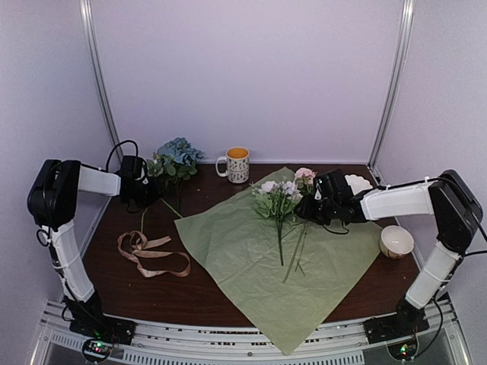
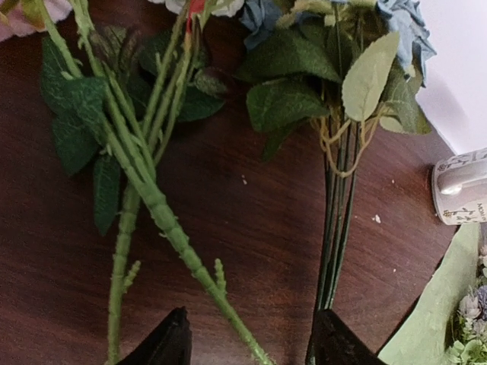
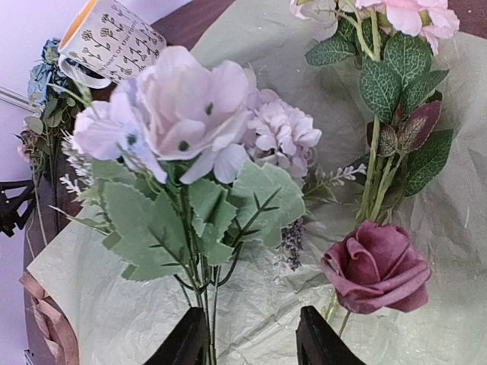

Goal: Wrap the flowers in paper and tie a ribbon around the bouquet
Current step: Place the fake flower on the flattened wrapping paper, then pick up the fake flower from the corner of the board.

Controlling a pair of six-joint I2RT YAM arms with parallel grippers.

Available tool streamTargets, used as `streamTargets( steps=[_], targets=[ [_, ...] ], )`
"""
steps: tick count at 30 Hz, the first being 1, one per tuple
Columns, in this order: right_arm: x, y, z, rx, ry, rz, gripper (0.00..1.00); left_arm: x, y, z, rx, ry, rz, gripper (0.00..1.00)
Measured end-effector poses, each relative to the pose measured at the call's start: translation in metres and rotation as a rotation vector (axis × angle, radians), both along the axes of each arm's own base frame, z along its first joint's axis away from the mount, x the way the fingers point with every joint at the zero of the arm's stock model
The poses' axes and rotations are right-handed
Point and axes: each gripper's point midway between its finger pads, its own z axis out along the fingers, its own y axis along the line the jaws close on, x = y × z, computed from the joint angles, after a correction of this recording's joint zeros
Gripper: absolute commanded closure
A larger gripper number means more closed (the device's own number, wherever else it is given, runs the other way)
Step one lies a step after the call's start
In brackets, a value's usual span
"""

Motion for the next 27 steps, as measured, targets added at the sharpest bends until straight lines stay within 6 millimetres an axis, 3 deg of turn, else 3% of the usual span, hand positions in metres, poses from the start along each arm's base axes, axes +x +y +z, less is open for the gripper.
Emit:
streamTargets(
  steps=[5,10,13,16,17,23,27],
  targets=[
    [-0.009,-0.001,0.025,-0.052,-0.057,0.029,0.57,0.002,-0.006,-0.014,-0.018,0.029,0.019,0.42],
    [-0.019,0.004,0.03,-0.085,-0.066,0.065,0.57,0.021,-0.009,-0.013,-0.05,0.008,0.038,0.45],
    [-0.021,0.001,0.029,-0.1,-0.058,0.065,0.56,0.023,-0.011,-0.019,-0.067,0.016,0.047,0.62],
    [-0.024,-0.002,0.032,-0.108,-0.059,0.063,0.56,0.023,-0.011,-0.022,-0.073,0.022,0.054,0.95],
    [-0.025,-0.003,0.036,-0.107,-0.065,0.062,0.56,0.024,-0.01,-0.021,-0.074,0.021,0.059,1.0],
    [-0.027,-0.01,0.063,-0.106,-0.13,0.052,0.56,0.022,0.0,-0.014,-0.031,-0.002,0.091,1.0],
    [-0.029,-0.015,0.07,-0.115,-0.148,0.045,0.56,0.021,0.009,0.023,0.01,-0.074,0.112,1.0]
  ],
)
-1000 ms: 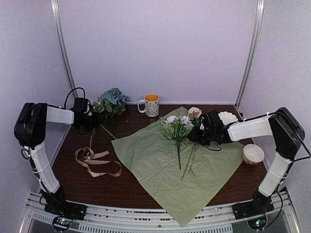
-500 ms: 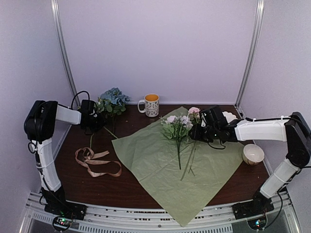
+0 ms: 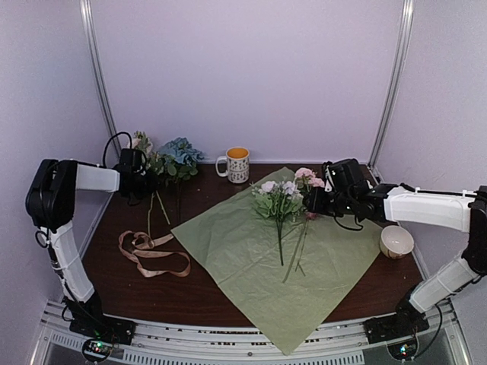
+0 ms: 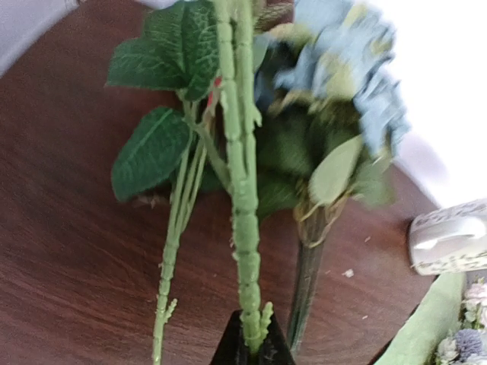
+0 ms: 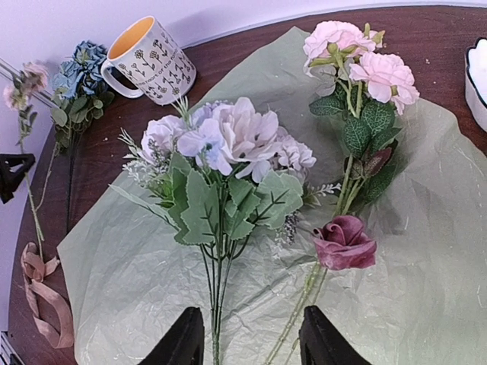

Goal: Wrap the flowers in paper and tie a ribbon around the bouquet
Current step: Pick up the fake flower from the corner of the board, then pass from the left arm to the right

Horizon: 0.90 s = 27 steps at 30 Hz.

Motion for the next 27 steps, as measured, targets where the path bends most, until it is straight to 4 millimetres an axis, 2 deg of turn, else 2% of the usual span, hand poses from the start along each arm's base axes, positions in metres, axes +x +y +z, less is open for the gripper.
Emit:
streamTargets(
  steps=[3,9,12,13,17,20,23,27],
  targets=[
    [-0.004,-0.005,0.0,-0.01,-0.003,-0.004,0.56,-0.003,0.008,0.041,0.037,-0.089,0.016,1.0],
    [-0.011,-0.013,0.006,-0.026,-0.023,-0.011,0.56,-0.027,0.025,0.131,0.167,-0.29,0.043,1.0],
    [-0.014,-0.014,0.013,-0.027,-0.044,-0.004,0.56,-0.046,0.018,0.168,0.265,-0.391,0.016,1.0],
    [-0.015,-0.014,0.017,-0.025,-0.056,0.002,0.56,-0.054,0.01,0.181,0.302,-0.429,-0.004,1.0],
    [-0.023,-0.008,0.036,-0.005,-0.121,0.045,0.57,-0.093,-0.048,0.231,0.385,-0.608,-0.176,1.0],
    [-0.034,0.005,0.06,0.036,-0.202,0.119,0.57,-0.125,-0.086,0.262,0.38,-0.74,-0.328,1.0],
    [-0.049,0.028,0.093,0.09,-0.305,0.228,0.56,-0.16,-0.132,0.295,0.326,-0.901,-0.509,1.0],
    [-0.08,0.069,0.138,0.187,-0.438,0.426,0.55,-0.204,-0.192,0.314,0.208,-1.046,-0.748,1.0]
  ],
)
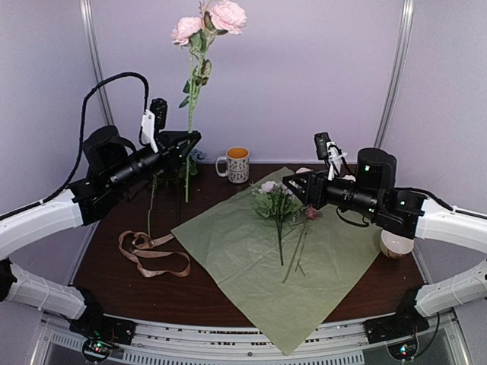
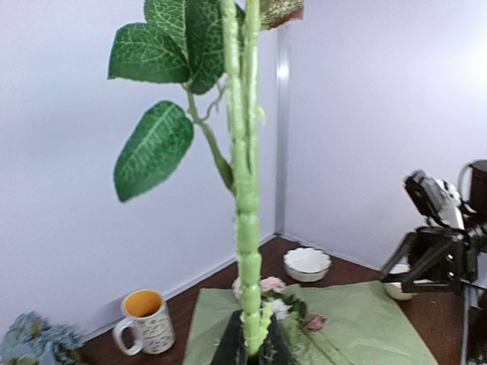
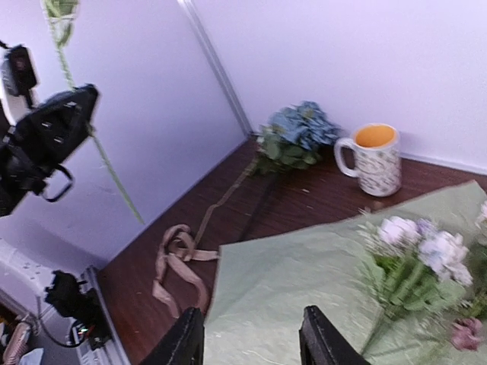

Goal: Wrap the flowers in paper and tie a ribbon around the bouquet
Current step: Pass from the left arm to the right, then place the fake flower on the flattened wrapping paper.

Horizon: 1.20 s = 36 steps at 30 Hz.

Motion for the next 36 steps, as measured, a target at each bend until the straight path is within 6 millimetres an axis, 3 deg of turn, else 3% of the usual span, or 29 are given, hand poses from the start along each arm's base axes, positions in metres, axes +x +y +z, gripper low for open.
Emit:
streamTargets(
  steps=[3,8,11,15,17,19,22,26,27,29,30,32,36],
  targets=[
    [-0.022,0.03,0.041,0.075,-0.084,0.153,0.51,-0.029,-0.035,-0.001,-0.007,-0.034,-0.17,1.0],
    [-0.046,0.069,0.106,0.205,-0.198,0.339,0.36,-0.056,-0.066,-0.007,-0.011,-0.057,-0.328,1.0],
    [-0.054,0.085,0.12,0.236,-0.228,0.401,0.29,-0.068,-0.08,-0.011,-0.011,-0.061,-0.393,1.0],
    [-0.057,0.105,0.127,0.235,-0.236,0.44,0.3,-0.078,-0.097,-0.027,0.034,-0.051,-0.438,1.0],
    [-0.056,0.112,0.13,0.229,-0.239,0.449,0.44,-0.083,-0.105,-0.037,0.071,-0.044,-0.456,1.0],
    [-0.056,0.117,0.13,0.222,-0.245,0.454,0.73,-0.087,-0.111,-0.044,0.1,-0.04,-0.471,1.0],
    [-0.056,0.119,0.127,0.221,-0.231,0.459,1.0,-0.088,-0.113,-0.049,0.124,-0.042,-0.477,1.0],
    [-0.05,0.118,0.124,0.213,-0.226,0.434,1.0,-0.09,-0.115,-0.049,0.133,-0.047,-0.487,1.0],
    [-0.049,0.118,0.123,0.211,-0.223,0.428,1.0,-0.09,-0.115,-0.05,0.136,-0.045,-0.487,0.95],
    [-0.045,0.115,0.12,0.199,-0.213,0.401,1.0,-0.09,-0.115,-0.053,0.145,-0.035,-0.487,0.47],
    [-0.043,0.113,0.117,0.188,-0.203,0.383,1.0,-0.09,-0.115,-0.055,0.152,-0.033,-0.486,0.35],
    [-0.037,0.105,0.111,0.157,-0.173,0.34,1.0,-0.089,-0.114,-0.057,0.159,-0.027,-0.478,0.24],
    [-0.008,0.069,0.084,0.052,-0.057,0.22,1.0,-0.078,-0.106,-0.06,0.178,-0.006,-0.403,0.22]
  ],
)
